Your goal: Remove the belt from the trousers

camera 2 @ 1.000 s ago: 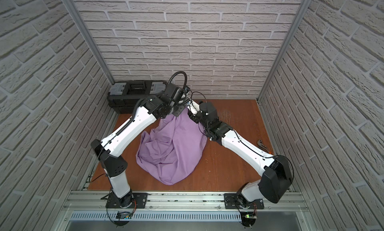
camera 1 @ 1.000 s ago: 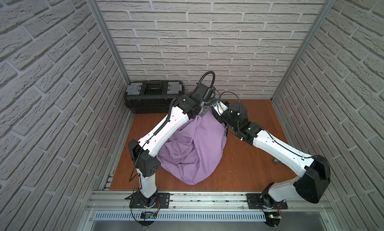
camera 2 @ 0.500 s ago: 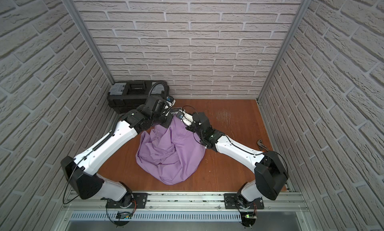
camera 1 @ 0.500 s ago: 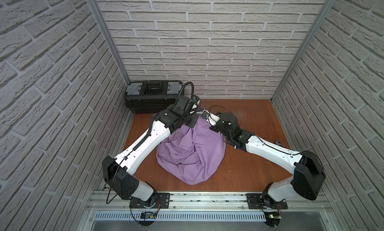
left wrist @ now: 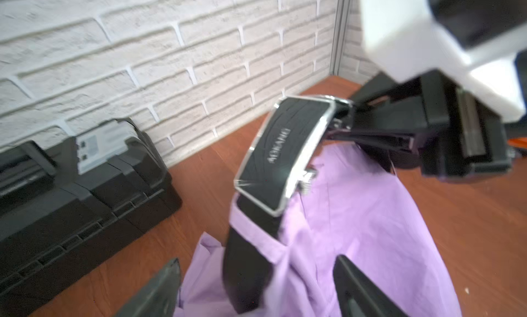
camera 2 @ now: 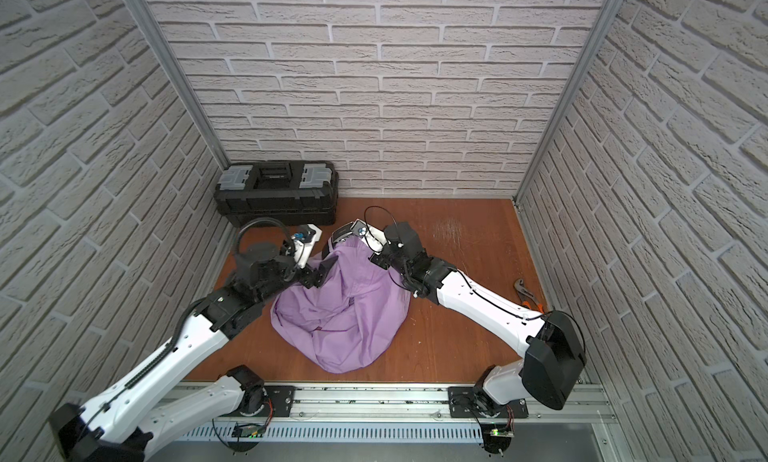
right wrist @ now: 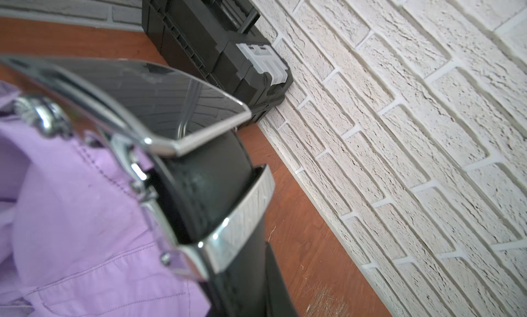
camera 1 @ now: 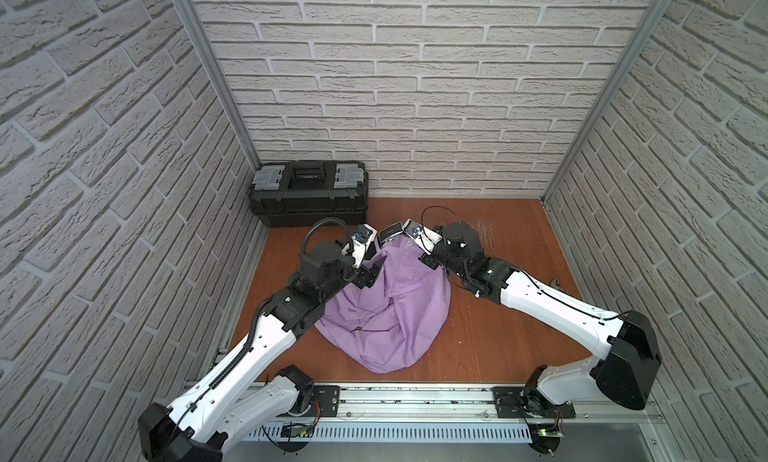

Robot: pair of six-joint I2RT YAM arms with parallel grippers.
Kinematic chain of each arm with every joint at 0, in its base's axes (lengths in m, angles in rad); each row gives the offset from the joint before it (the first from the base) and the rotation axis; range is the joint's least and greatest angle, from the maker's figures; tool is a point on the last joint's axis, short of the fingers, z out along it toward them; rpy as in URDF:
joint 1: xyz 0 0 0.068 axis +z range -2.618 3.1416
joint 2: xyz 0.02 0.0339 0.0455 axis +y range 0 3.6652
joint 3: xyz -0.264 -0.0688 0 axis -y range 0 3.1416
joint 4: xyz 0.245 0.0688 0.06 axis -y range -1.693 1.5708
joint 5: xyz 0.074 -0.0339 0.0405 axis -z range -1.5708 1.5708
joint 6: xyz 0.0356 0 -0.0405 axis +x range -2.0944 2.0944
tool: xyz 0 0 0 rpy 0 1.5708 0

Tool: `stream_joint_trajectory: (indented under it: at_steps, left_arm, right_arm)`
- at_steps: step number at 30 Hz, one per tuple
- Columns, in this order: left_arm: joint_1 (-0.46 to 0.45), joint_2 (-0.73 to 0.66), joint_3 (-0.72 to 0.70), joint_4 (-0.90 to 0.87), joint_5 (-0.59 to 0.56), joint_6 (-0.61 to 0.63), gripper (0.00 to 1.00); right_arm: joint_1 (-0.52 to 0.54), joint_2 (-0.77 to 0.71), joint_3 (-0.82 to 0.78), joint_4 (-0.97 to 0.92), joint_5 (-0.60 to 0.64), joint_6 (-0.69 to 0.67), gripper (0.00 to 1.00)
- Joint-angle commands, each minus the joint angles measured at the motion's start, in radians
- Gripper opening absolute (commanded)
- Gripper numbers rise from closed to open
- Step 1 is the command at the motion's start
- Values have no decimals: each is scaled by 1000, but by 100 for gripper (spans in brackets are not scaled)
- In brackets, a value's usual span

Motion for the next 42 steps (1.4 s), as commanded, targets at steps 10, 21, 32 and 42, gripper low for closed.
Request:
stream_joint_trajectory:
  at_steps: [10, 21, 32, 42]
  left_arm:
    - [71, 175, -92, 317, 257, -53, 74]
    - [-6, 54, -288, 309, 19, -57, 73]
    - [-88, 86, -94, 280, -40, 198, 77]
    - [-17, 336, -77, 509, 24, 133, 75]
  right_arm:
    - [11, -38, -3, 181, 73, 299, 3]
    - [11, -50, -10, 182, 117, 356, 2]
    - [11, -54, -3, 118, 86, 409, 2]
    - [10, -82, -13, 86, 65, 418, 2]
